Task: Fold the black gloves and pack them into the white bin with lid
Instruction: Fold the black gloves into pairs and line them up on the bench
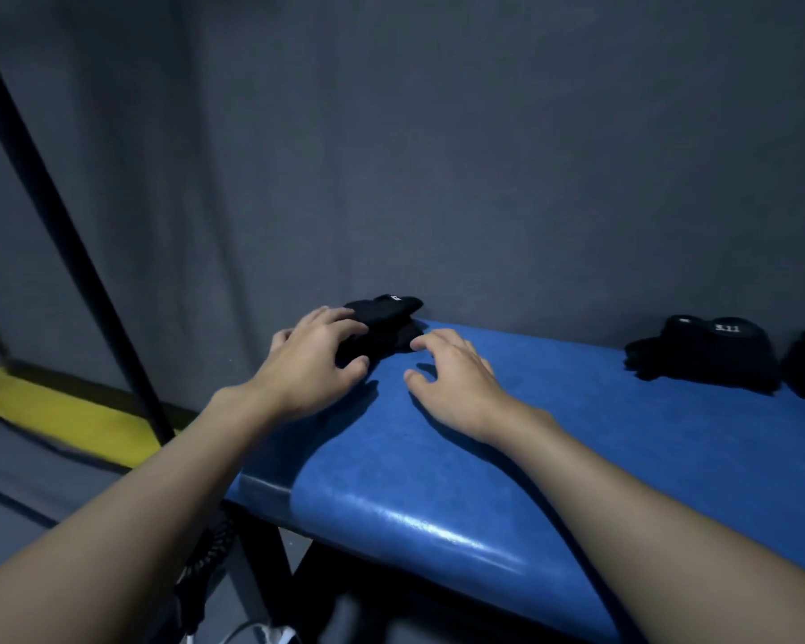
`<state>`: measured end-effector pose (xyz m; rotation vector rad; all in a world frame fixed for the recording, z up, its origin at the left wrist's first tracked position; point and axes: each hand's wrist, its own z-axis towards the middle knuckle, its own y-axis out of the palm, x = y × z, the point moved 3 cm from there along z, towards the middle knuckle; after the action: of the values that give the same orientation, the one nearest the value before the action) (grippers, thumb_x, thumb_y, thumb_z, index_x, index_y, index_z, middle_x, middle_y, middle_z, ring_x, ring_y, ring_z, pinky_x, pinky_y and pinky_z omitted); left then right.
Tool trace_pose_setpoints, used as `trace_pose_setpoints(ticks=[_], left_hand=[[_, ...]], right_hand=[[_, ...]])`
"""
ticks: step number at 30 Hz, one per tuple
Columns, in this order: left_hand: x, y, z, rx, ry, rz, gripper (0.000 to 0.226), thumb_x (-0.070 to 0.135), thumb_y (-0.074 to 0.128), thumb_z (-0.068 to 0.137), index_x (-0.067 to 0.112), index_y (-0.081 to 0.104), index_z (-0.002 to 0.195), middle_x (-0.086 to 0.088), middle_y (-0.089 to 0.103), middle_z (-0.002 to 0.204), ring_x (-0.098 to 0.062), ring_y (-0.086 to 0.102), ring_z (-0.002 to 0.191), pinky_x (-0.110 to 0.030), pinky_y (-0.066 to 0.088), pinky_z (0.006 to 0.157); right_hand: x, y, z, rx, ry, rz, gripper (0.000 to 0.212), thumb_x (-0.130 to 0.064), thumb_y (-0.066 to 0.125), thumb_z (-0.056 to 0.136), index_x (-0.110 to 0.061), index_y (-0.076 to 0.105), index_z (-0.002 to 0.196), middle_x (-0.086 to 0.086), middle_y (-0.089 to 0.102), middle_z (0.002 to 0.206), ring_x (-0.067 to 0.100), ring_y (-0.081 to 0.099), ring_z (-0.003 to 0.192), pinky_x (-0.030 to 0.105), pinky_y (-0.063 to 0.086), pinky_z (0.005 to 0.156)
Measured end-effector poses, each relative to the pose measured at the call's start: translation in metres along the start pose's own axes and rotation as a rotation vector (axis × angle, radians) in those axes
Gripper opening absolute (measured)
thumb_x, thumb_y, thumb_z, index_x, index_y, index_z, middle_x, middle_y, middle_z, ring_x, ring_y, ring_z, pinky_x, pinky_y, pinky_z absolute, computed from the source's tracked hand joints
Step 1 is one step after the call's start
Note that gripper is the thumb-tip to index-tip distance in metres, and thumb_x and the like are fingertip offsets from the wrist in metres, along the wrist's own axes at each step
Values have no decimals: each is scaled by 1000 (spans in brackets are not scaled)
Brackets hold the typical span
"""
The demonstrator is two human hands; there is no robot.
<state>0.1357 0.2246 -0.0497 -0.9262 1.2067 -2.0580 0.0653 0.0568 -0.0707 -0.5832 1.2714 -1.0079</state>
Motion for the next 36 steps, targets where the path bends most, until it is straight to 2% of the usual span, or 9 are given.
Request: trace_pose_setpoints(ticks=[4, 8, 15, 20, 22, 26, 29, 32, 36], left_hand=[[0, 1, 6, -10, 47, -29, 49, 29, 59, 93, 12, 53, 139, 3, 48, 145, -19, 43, 135, -44, 36, 111], [2, 1, 5, -13, 47, -65, 37, 20, 59, 94, 10, 62, 129, -2, 52, 140, -20, 52, 126, -16, 32, 100], [12, -6, -3, 2, 101, -24, 44, 17, 57, 93, 4, 58, 134, -4, 52, 145, -21, 49, 132, -25, 33, 110], [36, -28, -8, 125, 262, 0, 50, 27, 47, 85, 10, 64, 128, -1, 58, 138, -19, 51, 130, -46, 41, 107], [47, -34, -8, 157, 320, -24, 47, 27, 47, 87, 12, 64, 129, 2, 57, 138, -15, 48, 131, -45, 42, 106], [71, -47, -9, 232, 416, -133, 39, 26, 51, 91, 13, 67, 124, 6, 60, 133, -6, 47, 128, -34, 40, 105], [88, -55, -10, 259, 441, -276, 34, 27, 55, 90, 13, 70, 118, 9, 62, 128, -2, 53, 121, -22, 40, 105], [98, -57, -8, 260, 409, -413, 38, 32, 63, 86, 20, 68, 122, 10, 56, 133, 2, 53, 120, -11, 37, 101], [105, -51, -9, 217, 361, -602, 63, 27, 71, 83, 33, 48, 141, 13, 51, 136, -1, 51, 124, -24, 44, 104]], right_hand=[[2, 1, 7, 1, -65, -46, 44, -35, 53, 95, -24, 47, 137, -7, 28, 154, 11, 22, 143, 36, 17, 115], [6, -3, 9, 17, -95, -44, 43, -34, 53, 94, -25, 48, 136, -7, 26, 156, 10, 22, 143, 36, 18, 114], [5, -2, 5, 21, -135, -9, 44, -32, 55, 93, -25, 48, 136, -9, 26, 156, 8, 20, 144, 37, 18, 114], [-2, -30, 4, 329, -174, 95, 63, -26, 68, 85, -25, 42, 142, -9, 46, 144, 12, 36, 134, 36, 27, 109], [-3, -44, 3, 401, -159, 181, 59, -26, 71, 85, -24, 47, 139, -11, 52, 137, 10, 38, 131, 33, 27, 110], [-5, -64, -3, 453, -211, 227, 25, -22, 68, 87, -24, 66, 111, -18, 59, 108, 11, 47, 122, 38, 33, 108], [-1, -75, -7, 470, -199, 307, 9, -28, 64, 85, -28, 63, 94, -12, 64, 102, 16, 54, 112, 44, 40, 102], [5, -90, -15, 476, -174, 355, 7, -29, 64, 87, -27, 58, 87, -7, 65, 92, 17, 60, 97, 40, 48, 90], [15, -106, -33, 473, -157, 455, 11, -19, 66, 88, -20, 57, 83, 1, 65, 78, 19, 62, 76, 41, 52, 74]])
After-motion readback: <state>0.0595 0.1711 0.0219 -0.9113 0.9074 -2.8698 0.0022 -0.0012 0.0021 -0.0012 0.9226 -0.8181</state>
